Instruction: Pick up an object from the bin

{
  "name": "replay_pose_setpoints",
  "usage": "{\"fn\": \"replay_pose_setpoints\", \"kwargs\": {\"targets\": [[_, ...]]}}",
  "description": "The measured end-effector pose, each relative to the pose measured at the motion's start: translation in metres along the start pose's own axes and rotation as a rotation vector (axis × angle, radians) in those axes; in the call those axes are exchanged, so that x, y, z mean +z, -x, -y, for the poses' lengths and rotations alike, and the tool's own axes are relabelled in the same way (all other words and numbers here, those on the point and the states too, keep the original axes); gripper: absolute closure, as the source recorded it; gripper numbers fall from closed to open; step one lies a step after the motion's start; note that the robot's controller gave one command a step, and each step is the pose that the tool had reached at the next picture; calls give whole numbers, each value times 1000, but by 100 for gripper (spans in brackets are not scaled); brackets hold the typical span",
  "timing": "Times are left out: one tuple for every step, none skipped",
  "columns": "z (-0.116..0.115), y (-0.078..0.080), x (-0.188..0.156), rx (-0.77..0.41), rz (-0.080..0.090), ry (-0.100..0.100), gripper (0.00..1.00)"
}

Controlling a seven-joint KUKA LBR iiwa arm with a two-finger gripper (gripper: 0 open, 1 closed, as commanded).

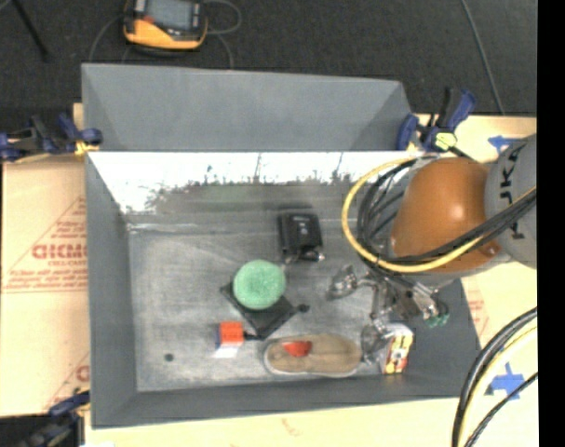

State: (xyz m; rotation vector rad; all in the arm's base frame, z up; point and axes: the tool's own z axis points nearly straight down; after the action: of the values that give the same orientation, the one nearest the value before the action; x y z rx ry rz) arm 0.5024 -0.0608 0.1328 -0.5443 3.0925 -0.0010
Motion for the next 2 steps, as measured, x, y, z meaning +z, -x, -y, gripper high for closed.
{"fn": "replay_pose_setpoints", "kwargs": {"targets": [[-34,7,13,14,1,2,0],[-46,16,45,-294,1,0,0]]}}
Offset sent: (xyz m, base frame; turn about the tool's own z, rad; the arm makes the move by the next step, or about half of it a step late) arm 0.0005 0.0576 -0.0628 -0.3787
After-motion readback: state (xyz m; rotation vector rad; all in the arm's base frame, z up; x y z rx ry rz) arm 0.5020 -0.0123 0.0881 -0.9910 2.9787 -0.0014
